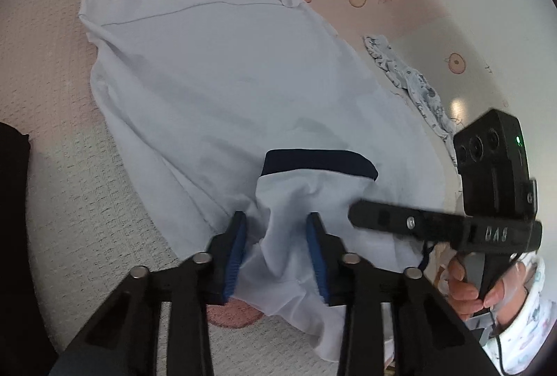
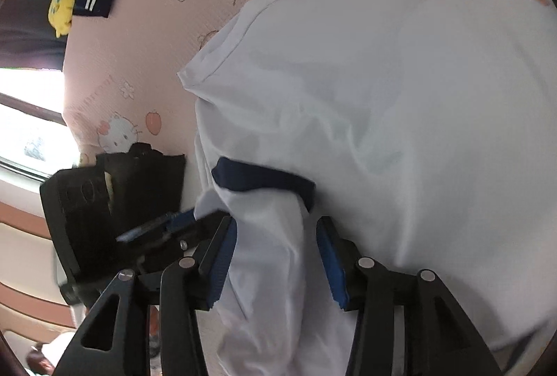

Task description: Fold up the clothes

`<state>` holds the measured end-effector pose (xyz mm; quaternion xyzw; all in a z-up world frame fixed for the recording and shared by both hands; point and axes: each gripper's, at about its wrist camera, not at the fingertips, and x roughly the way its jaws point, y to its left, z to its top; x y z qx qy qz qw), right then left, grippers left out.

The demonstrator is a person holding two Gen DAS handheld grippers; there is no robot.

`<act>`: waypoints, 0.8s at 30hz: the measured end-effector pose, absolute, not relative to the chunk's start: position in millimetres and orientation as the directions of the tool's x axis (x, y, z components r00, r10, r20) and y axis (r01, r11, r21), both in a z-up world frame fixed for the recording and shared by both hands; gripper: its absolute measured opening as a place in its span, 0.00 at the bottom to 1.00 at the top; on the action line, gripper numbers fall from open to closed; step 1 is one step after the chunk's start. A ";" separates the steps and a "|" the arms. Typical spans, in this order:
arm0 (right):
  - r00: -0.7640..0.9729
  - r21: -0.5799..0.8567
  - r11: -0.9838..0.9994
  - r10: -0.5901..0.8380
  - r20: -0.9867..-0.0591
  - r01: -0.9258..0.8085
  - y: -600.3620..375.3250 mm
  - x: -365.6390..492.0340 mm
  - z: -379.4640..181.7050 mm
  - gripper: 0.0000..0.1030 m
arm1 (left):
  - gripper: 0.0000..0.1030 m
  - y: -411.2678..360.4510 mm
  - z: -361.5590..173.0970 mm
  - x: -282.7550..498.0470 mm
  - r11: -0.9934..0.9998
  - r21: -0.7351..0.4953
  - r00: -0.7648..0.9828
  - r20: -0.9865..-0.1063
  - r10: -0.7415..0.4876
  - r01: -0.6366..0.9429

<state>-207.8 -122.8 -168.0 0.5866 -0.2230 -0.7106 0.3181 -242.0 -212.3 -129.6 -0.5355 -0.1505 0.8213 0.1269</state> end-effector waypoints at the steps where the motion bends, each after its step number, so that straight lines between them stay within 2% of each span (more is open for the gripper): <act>1: -0.113 0.708 -0.682 -0.730 -0.674 0.182 -122.8 -209.6 -170.2 0.46 | 0.18 -211.2 -131.5 -241.9 -0.937 -0.347 -0.391 -0.859 0.331 -0.030; 2: -0.119 0.722 -0.669 -0.742 -0.660 0.175 -122.9 -211.4 -172.1 0.44 | 0.13 -210.1 -133.3 -241.6 -0.950 -0.312 -0.388 -0.874 0.293 -0.014; 4: -0.148 0.686 -0.705 -0.708 -0.690 0.180 -125.5 -213.4 -172.5 0.04 | 0.12 -207.9 -135.4 -238.4 -0.966 -0.258 -0.402 -0.884 0.239 -0.007; 5: -0.153 0.645 -0.740 -0.671 -0.725 0.189 -127.6 -213.6 -171.8 0.04 | 0.12 -206.1 -136.0 -236.5 -0.969 -0.247 -0.409 -0.884 0.227 -0.004; 7: -0.167 0.613 -0.758 -0.649 -0.742 0.221 -131.9 -211.5 -168.9 0.04 | 0.12 -205.2 -135.5 -234.6 -0.970 -0.241 -0.410 -0.886 0.218 0.005; 10: -0.253 0.488 -0.820 -0.561 -0.788 0.297 -139.2 -203.5 -153.3 0.03 | 0.12 -206.7 -133.2 -231.6 -0.976 -0.218 -0.410 -0.890 0.201 -0.004; 14: -0.250 0.423 -0.847 -0.507 -0.825 0.321 -145.4 -198.5 -152.4 0.03 | 0.12 -211.5 -127.8 -224.9 -0.975 -0.221 -0.416 -0.886 0.205 -0.009; 17: -0.231 0.427 -0.846 -0.507 -0.831 0.319 -142.3 -193.5 -152.5 0.04 | 0.12 -227.2 -118.8 -223.8 -0.951 -0.309 -0.431 -0.859 0.276 0.007; 18: -0.235 0.430 -0.845 -0.509 -0.828 0.317 -140.6 -190.2 -150.2 0.12 | 0.12 -232.9 -114.3 -223.7 -0.939 -0.341 -0.437 -0.850 0.293 0.034; 19: -0.234 0.443 -0.841 -0.519 -0.822 0.311 -136.8 -185.2 -146.1 0.30 | 0.13 -238.4 -110.9 -223.4 -0.924 -0.377 -0.443 -0.839 0.316 0.055; 21: -0.250 0.452 -0.846 -0.520 -0.817 0.284 -128.0 -177.0 -138.4 0.49 | 0.13 -250.6 -105.2 -221.8 -0.882 -0.461 -0.448 -0.812 0.374 0.098; 24: -0.283 0.450 -0.866 -0.498 -0.820 0.221 -110.9 -162.0 -126.0 0.51 | 0.14 -261.5 -97.6 -219.1 -0.840 -0.526 -0.453 -0.786 0.420 0.133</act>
